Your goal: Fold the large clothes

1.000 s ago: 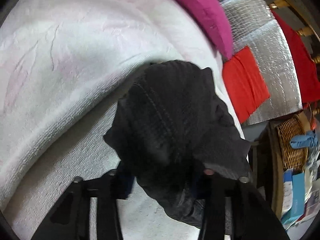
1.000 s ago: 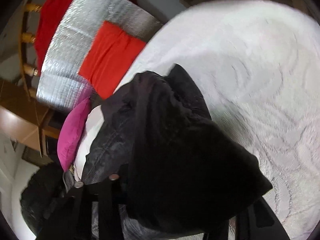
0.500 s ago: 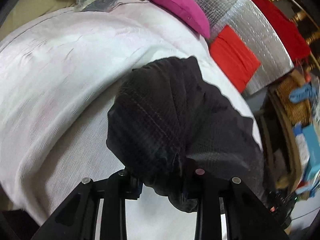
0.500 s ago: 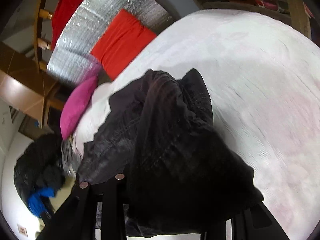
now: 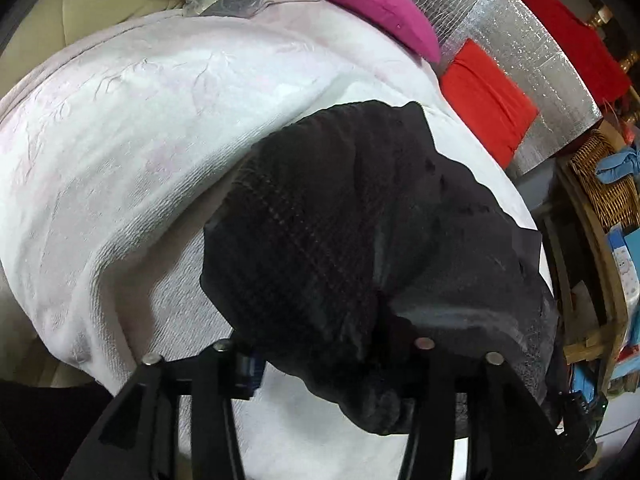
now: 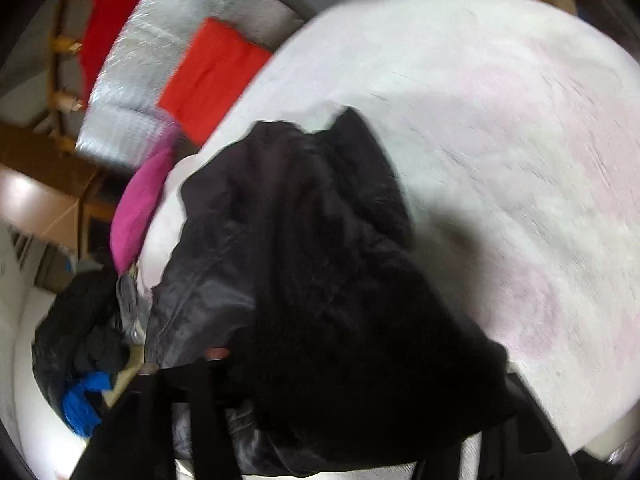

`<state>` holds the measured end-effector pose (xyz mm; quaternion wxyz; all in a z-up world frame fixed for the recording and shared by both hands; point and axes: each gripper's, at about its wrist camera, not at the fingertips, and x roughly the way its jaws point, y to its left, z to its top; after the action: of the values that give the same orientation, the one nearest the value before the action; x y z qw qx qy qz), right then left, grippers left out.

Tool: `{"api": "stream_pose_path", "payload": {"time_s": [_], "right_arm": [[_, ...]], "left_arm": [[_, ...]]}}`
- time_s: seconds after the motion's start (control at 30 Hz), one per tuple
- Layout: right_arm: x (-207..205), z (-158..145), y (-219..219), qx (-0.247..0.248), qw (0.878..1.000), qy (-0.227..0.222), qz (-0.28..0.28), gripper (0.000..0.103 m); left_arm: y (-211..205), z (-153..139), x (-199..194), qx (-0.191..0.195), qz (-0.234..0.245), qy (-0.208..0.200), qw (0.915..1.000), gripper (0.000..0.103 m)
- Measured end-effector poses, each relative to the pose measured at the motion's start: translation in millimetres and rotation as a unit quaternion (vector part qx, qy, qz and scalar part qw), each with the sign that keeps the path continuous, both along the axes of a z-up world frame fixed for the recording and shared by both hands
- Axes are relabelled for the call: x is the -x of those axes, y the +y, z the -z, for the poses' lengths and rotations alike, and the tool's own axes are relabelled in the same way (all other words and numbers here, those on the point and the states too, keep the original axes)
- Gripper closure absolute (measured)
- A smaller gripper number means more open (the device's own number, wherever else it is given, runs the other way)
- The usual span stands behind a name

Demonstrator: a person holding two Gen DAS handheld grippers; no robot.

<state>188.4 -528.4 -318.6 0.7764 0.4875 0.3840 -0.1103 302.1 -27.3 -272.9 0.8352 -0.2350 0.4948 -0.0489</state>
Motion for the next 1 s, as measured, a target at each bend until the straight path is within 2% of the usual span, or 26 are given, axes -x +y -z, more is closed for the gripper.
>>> {"api": "stream_pose_path", "payload": {"time_s": [0.1, 0.17, 0.27, 0.3, 0.37, 0.43, 0.53, 0.63, 0.7, 0.83, 1.0], "right_arm": [[11, -3, -9, -0.037, 0.999, 0.007, 0.009, 0.025], [23, -6, -13, -0.042, 0.999, 0.013, 0.022, 0.024], [46, -12, -20, -0.051, 0.998, 0.022, 0.028, 0.024], [56, -19, -23, -0.039, 0.998, 0.023, 0.032, 0.024], [70, -38, -24, 0.009, 0.999, 0.031, 0.041, 0.024], [83, -59, -25, 0.061, 0.997, 0.032, 0.046, 0.024], [92, -86, -24, 0.111, 0.993, 0.019, 0.038, 0.024], [78, -104, -9, 0.165, 0.986, 0.017, 0.005, 0.024], [66, -105, 1, 0.181, 0.983, 0.021, -0.018, 0.024], [36, -93, 30, 0.170, 0.983, 0.024, -0.065, 0.024], [14, -85, 77, 0.216, 0.968, 0.007, -0.125, 0.024]], "left_arm": [[4, -12, 4, -0.041, 0.016, 0.006, 0.9990, 0.033], [15, -23, 22, -0.071, 0.021, -0.010, 0.9972, 0.032], [21, -45, 47, -0.163, 0.027, -0.036, 0.9856, 0.032], [23, -54, 55, -0.192, 0.025, -0.053, 0.9796, 0.032], [26, -72, 68, -0.225, 0.024, -0.086, 0.9702, 0.032], [25, -84, 75, -0.240, 0.020, -0.106, 0.9647, 0.032], [17, -102, 84, -0.257, 0.025, -0.145, 0.9550, 0.031], [0, -112, 87, -0.278, 0.042, -0.172, 0.9439, 0.031], [-14, -113, 83, -0.280, 0.055, -0.177, 0.9421, 0.031], [-32, -107, 81, -0.287, 0.076, -0.181, 0.9376, 0.031], [-48, -103, 86, -0.295, 0.093, -0.182, 0.9335, 0.031]]}}
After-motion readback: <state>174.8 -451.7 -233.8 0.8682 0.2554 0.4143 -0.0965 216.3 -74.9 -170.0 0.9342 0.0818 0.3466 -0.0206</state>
